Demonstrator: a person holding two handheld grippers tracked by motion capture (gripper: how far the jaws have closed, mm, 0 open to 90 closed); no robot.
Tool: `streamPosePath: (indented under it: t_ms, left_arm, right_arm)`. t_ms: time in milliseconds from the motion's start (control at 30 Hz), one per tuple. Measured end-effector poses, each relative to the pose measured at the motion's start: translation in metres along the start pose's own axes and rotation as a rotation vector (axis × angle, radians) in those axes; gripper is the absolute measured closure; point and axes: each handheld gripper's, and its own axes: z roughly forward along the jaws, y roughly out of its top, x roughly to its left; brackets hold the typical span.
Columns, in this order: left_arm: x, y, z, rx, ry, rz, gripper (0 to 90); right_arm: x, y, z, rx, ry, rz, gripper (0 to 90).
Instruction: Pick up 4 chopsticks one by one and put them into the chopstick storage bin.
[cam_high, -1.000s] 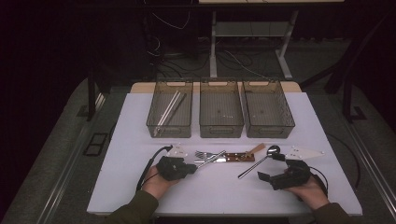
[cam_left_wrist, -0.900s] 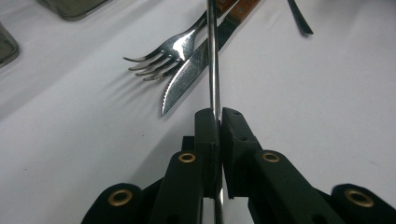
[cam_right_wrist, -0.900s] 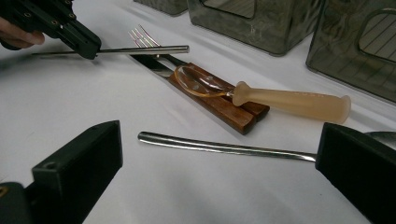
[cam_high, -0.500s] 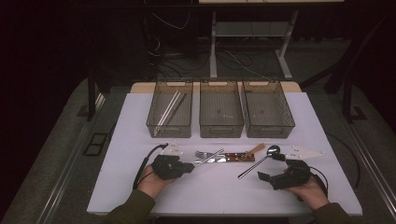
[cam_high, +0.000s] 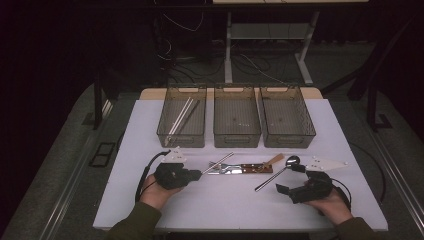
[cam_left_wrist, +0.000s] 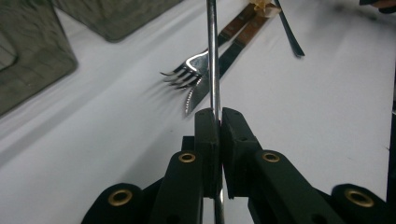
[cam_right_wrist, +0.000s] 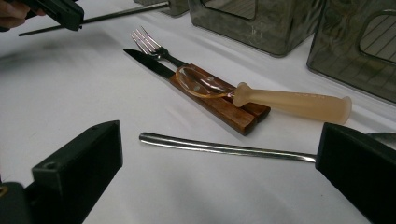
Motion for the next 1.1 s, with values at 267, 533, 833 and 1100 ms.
streamPosePath:
  t_ms: [267,533,833,1100]
  left_arm:
    - [0.008,-0.001,-0.011,-0.033,0.026,-0.014,85.2]
    - [0.016,-0.004,-0.023,-0.061,0.059,-0.039,85.2]
    - [0.028,-0.008,-0.036,-0.097,0.101,-0.067,85.2]
    - [0.04,-0.008,-0.044,-0.122,0.14,-0.086,85.2]
  right_arm:
    - [0.0,0.0,0.0,0.0,0.001,0.001,1.0]
    - [0.0,0.0,0.0,0.0,0.002,0.001,1.0]
    - [0.0,0.0,0.0,0.0,0.001,0.0,1.0]
    - [0.0,0.0,0.001,0.002,0.001,0.0,1.0]
